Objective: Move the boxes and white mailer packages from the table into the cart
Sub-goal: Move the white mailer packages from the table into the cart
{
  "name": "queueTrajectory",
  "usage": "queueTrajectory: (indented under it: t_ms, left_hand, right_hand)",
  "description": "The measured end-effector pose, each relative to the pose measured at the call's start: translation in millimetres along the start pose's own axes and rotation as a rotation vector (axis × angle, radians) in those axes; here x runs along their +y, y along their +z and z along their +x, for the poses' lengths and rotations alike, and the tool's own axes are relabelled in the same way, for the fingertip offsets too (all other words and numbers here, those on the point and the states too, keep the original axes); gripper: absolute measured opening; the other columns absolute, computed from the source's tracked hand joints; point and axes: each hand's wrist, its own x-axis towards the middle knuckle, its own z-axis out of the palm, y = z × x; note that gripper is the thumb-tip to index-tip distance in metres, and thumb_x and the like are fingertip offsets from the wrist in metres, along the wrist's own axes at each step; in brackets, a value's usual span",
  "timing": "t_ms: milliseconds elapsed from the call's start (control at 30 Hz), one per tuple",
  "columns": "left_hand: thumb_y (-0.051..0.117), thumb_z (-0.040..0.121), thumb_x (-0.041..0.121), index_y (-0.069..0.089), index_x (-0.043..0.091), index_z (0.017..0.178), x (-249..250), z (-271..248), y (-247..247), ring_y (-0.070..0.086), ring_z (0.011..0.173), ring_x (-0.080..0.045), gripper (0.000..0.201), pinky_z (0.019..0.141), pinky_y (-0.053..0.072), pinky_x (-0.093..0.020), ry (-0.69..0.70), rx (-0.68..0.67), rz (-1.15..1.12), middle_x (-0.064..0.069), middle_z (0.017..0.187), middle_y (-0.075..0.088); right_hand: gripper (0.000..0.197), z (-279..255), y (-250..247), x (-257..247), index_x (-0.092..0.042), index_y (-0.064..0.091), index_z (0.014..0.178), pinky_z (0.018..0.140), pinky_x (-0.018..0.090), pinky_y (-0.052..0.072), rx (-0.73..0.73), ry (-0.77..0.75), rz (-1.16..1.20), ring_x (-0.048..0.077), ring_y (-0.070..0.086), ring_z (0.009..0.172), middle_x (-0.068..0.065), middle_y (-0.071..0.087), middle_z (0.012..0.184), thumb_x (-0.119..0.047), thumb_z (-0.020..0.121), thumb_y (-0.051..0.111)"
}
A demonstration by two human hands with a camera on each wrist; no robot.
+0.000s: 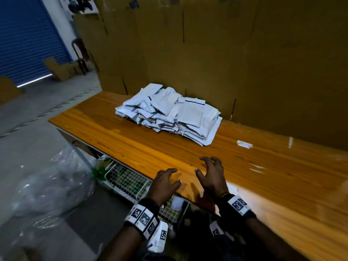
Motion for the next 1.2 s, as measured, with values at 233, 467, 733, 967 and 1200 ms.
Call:
queueTrajectory:
  t_ms: [233,467,733,967,1200]
  left_hand:
    - [0.060,0.093,0.039,0.043,0.028,0.142,20.7,63.5,-17.8,0.047,0.124,-0.023,0.053,0.091,0.040,-0.026,0.055,0.080,-0.002,-0.007,0.137,0.045]
    - [0.062,0.092,0.038,0.042,0.029,0.143,45.6,124.5,-29.4,0.044,0.127,-0.019,0.055,0.092,0.036,-0.022,0.134,0.162,-0.040,-0.005,0.142,0.043]
    - [0.059,0.093,0.029,0.040,0.026,0.144,57.5,208.3,-58.4,0.046,0.127,-0.027,0.055,0.102,0.045,-0.037,0.212,0.200,0.059,-0.011,0.143,0.040]
    - [0.053,0.094,0.030,0.028,0.022,0.152,49.1,302.0,-96.1,0.027,0.139,-0.041,0.063,0.116,0.024,-0.044,0.207,0.161,0.425,-0.024,0.149,0.029]
    - [0.050,0.095,0.035,0.017,0.028,0.154,40.9,380.8,-115.0,-0.002,0.147,-0.044,0.068,0.120,0.000,-0.053,0.116,0.067,0.648,-0.025,0.159,0.003]
  right_hand:
    - [0.049,60.5,-6.9,1.6,-0.031,0.046,0.136,0.106,0.049,0.040,0.037,0.040,0.021,0.036,0.038,0.132,0.012,0.029,0.147,-0.039,0.089,0.059]
    - [0.050,101.6,-14.9,-0.9,-0.024,0.045,0.138,0.107,0.043,0.037,0.098,0.021,0.024,0.034,0.035,0.132,0.017,0.037,0.142,-0.037,0.091,0.059]
    - [0.056,162.4,-8.7,-29.5,-0.022,0.045,0.139,0.108,0.040,0.035,0.163,-0.007,-0.033,0.030,0.037,0.132,0.013,0.043,0.143,-0.049,0.090,0.052]
    - [0.057,233.4,15.9,-77.8,-0.031,0.035,0.144,0.110,0.048,0.032,0.128,0.130,-0.092,0.034,0.031,0.137,0.011,0.027,0.151,-0.049,0.093,0.052]
    - [0.077,300.4,43.9,-104.2,-0.030,0.023,0.149,0.111,0.055,0.027,0.082,0.325,-0.323,0.043,0.025,0.138,0.018,0.022,0.152,-0.066,0.086,0.051]
